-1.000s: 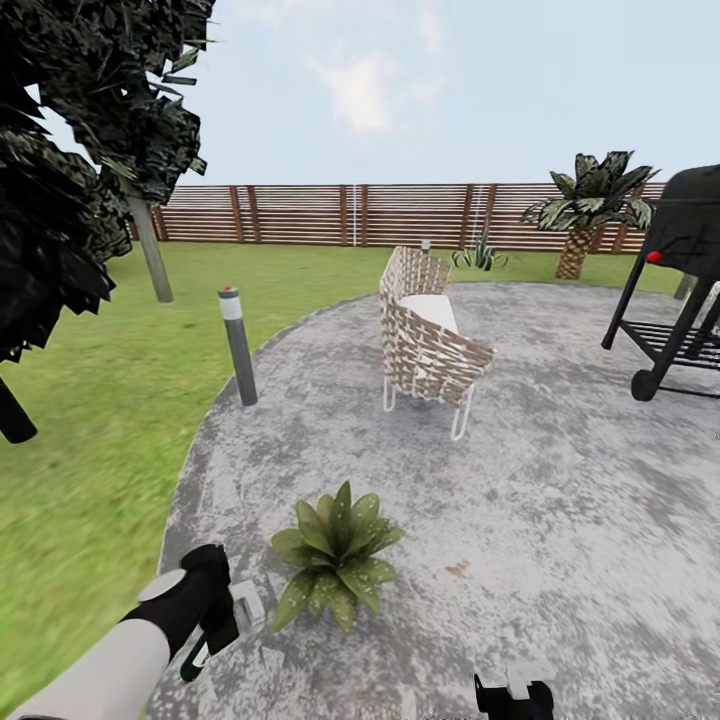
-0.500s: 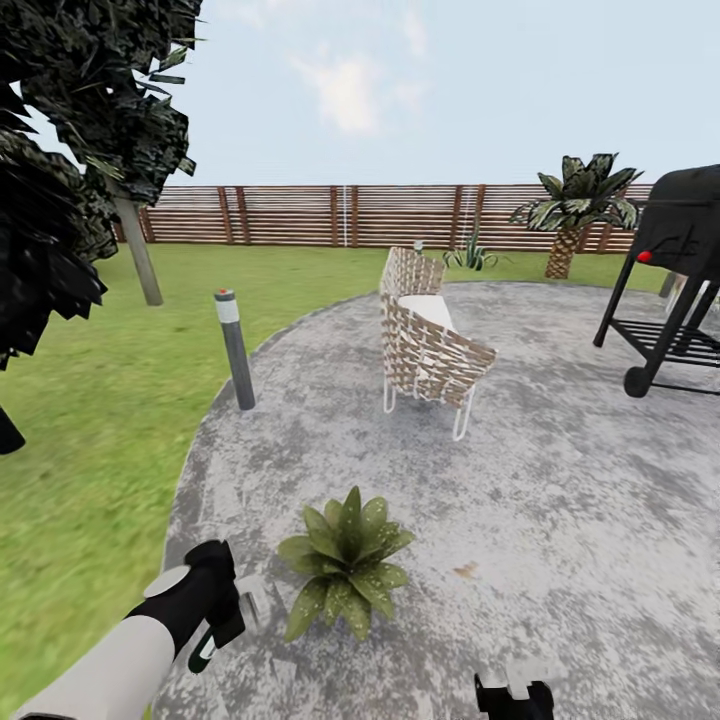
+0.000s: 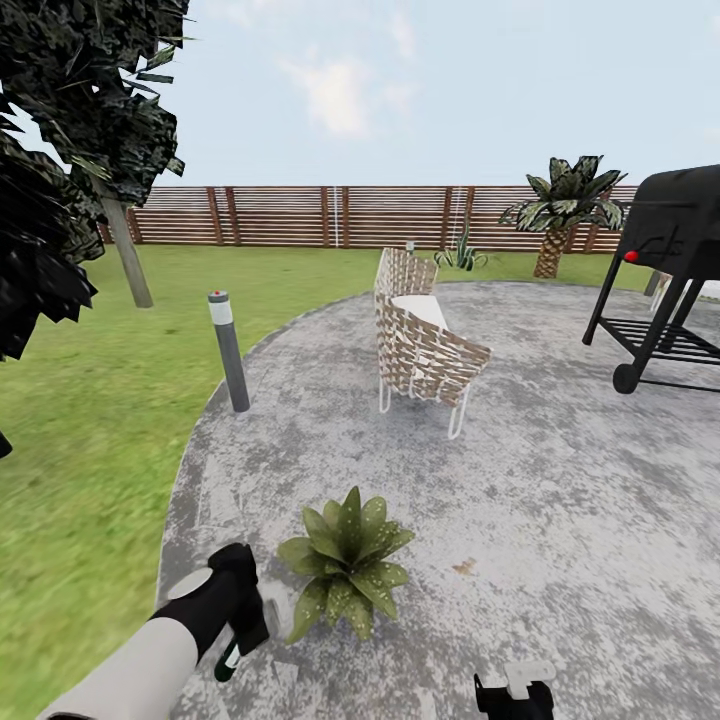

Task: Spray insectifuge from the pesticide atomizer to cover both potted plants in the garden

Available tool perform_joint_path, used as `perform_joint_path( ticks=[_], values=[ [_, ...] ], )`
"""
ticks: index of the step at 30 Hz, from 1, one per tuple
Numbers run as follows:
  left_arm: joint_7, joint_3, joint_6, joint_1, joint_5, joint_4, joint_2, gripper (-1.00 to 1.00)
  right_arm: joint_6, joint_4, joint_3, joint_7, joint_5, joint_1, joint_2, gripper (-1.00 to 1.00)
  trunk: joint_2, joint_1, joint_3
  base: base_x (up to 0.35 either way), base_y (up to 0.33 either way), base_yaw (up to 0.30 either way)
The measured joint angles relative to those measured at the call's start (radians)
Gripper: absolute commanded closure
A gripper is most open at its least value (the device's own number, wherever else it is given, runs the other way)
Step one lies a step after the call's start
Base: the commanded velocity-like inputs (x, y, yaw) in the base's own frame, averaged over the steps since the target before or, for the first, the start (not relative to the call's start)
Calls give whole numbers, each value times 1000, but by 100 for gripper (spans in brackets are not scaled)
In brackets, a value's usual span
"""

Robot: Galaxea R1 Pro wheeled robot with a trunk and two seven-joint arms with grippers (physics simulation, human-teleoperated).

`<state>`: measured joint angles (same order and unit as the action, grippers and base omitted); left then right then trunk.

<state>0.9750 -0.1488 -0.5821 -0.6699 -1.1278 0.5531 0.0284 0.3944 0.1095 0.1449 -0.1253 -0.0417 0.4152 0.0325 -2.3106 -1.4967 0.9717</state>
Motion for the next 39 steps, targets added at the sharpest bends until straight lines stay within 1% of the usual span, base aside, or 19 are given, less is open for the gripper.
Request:
perform_joint_path(
  ticks=[3, 5, 8, 10, 11, 13, 14, 15, 16, 18, 21, 24, 26, 31, 34, 39],
  values=[
    [82, 2, 2, -4, -5, -1, -6, 100, 0, 0, 0, 0, 0, 0, 0, -100, 0, 0, 0, 0, 0, 0],
    [117, 2, 2, -7, -8, 6, -6, 100, 0, 0, 0, 0, 0, 0, 0, -100, 0, 0, 0, 0, 0, 0],
    [127, 2, -3, -9, -9, 15, 5, 100, 0, 0, 1, 0, 0, -1, -1, -100, 0, 0, 0, 0, 0, 0],
    [126, 0, -5, -9, -11, 17, 3, 100, 0, 0, 0, 0, 0, 0, -1, -100, 0, 0, 0, 0, 0, 0],
    [125, -1, -4, -6, -14, 16, -2, 100, 0, 0, 0, 0, 0, -1, -1, -100, 0, 0, 0, 0, 0, 0],
    [121, -1, -1, 2, -48, 11, -11, 100, -1, 0, 0, 0, 0, -1, 0, -100, 0, 0, 0, 0, 0, 0],
    [115, 0, 0, 5, -75, 5, -16, 100, 0, 0, 0, 0, 0, -1, 0, -100, 0, 0, 0, 0, 0, 0],
    [111, 0, 1, 8, -93, 1, -20, 100, 0, -1, 0, 1, 0, -1, 1, -100, 0, 0, 0, 0, 0, 0],
    [109, 1, 2, 12, -103, 0, -24, 100, 0, -1, 0, 1, 0, -1, 2, -100, 0, 0, 0, 0, 0, 0],
    [106, 4, 1, 25, -111, -1, -29, 100, -1, -1, 0, 1, 0, -2, 3, -100, 0, 0, 0, 0, 0, 0],
    [81, 8, -2, 29, -113, 7, -27, 100, -1, -1, 0, 2, 0, -2, 4, -100, 0, 0, 0, 0, 0, 0],
    [41, 8, -8, 26, -113, 14, -15, 100, 0, 0, 0, 1, 0, -2, 3, -100, 0, 0, 0, -83, 53, 0],
    [29, 9, -10, 26, -113, 14, -14, 100, 0, 0, 0, 1, 0, -2, 3, -100, 0, 0, 0, -235, 181, -58],
    [-7, 13, -12, 26, -111, 13, -14, 100, -1, 0, 0, 1, 0, -2, 3, -100, 0, 0, 0, -173, 249, -226],
    [-13, 12, -12, 25, -103, 14, -14, 100, -1, 0, 1, 1, 0, -2, 2, -100, 0, 0, 0, 40, 300, -261],
    [-14, 15, -12, 26, -101, 13, -14, 100, 0, 0, 0, 0, 0, -2, 1, -100, 0, 0, 0, 129, 226, -263]
  ],
)
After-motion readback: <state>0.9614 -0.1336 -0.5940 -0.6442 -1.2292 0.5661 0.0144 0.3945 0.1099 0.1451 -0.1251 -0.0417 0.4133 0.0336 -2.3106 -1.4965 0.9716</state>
